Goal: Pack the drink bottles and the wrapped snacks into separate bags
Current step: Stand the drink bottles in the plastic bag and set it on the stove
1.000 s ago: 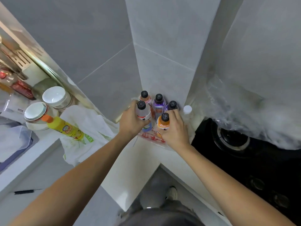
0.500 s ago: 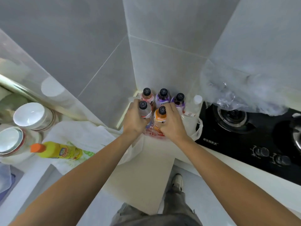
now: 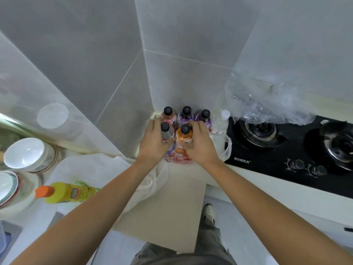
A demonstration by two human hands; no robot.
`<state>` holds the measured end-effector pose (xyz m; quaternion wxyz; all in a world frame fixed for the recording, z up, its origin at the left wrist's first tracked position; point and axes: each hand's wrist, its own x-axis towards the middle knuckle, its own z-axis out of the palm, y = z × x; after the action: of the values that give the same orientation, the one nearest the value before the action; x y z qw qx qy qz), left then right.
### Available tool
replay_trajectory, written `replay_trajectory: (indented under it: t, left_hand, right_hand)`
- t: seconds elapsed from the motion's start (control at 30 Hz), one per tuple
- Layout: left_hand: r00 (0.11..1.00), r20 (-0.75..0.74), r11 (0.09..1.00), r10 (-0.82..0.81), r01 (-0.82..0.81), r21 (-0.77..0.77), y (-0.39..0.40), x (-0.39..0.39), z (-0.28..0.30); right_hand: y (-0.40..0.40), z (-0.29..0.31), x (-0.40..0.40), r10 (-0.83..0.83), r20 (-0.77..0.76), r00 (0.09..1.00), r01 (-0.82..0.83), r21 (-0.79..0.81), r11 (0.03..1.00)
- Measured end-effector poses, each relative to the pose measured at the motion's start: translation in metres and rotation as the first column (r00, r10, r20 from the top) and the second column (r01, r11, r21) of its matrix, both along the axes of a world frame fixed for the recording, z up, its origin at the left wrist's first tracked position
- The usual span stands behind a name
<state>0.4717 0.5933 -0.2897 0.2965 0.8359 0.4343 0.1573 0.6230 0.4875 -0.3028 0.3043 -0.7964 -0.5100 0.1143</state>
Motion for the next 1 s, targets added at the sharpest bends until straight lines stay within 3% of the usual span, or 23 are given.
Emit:
replay_trajectory:
  t: [0.13, 0.3, 0.57, 1.0]
  left_hand:
    - [0.996, -0.002, 0.973, -0.093, 0.091, 0.210, -0.006, -0.004, 0.026]
    - [0.960, -0.106, 0.850, -0.261, 0.280, 0.446, -0.022, 0.013, 0.054]
    - [0.892, -0.174, 0.758, -0.417, 0.447, 0.475, -0.107, 0.088, 0.067]
    - [0.790, -0.225, 0.662, -0.570, 0.604, 0.443, -0.374, 0.273, 0.086]
  right_hand:
    - [-0.019, 0.017, 0.004, -0.013, 0.092, 0.996, 0.012, 0.010, 1.000]
    - [-0.060, 0.041, 0.022, -0.018, 0.258, 0.966, 0.017, 0.008, 1.000]
    - [-0.170, 0.059, 0.088, -0.166, 0.333, 0.928, 0.175, 0.003, 0.984]
    - [-0.462, 0.084, 0.222, -0.395, 0.340, 0.853, 0.428, -0.024, 0.904]
